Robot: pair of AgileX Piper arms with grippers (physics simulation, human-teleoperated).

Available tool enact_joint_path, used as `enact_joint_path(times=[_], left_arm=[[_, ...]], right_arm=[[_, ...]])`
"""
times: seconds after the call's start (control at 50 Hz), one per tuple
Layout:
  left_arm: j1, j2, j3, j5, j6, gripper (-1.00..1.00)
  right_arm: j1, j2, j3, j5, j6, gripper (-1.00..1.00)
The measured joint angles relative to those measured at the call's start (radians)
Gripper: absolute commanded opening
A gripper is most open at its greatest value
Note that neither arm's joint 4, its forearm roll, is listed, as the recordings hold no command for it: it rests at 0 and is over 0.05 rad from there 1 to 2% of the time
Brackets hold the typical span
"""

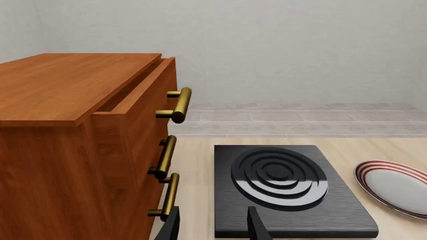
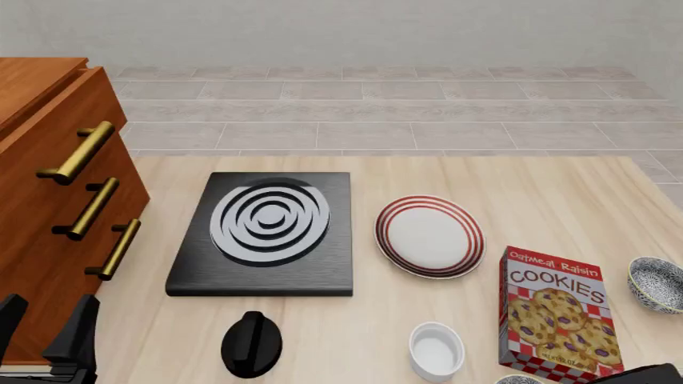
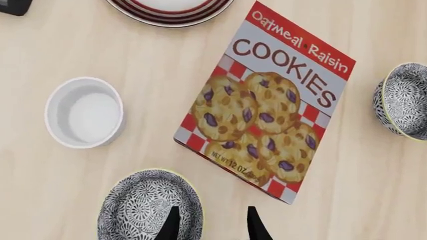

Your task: Pick the akita bowl next to the ramekin and place it on the plate.

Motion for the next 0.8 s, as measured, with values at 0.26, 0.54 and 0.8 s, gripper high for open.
enact_joint_path(times=[0.26, 0.54, 0.8], left_arm=[[0.0, 0.0, 0.0, 0.0, 0.0, 1.0], [0.0, 0.0, 0.0, 0.0, 0.0, 1.0], [0.0, 0.0, 0.0, 0.0, 0.0, 1.0]], right_arm=[[0.005, 0.034, 0.024, -0.05, 0.01, 1.0], [0.011, 0.089, 0.046, -0.118, 0.021, 1.0], [0.018, 0.124, 0.056, -0.159, 0.033, 1.0]])
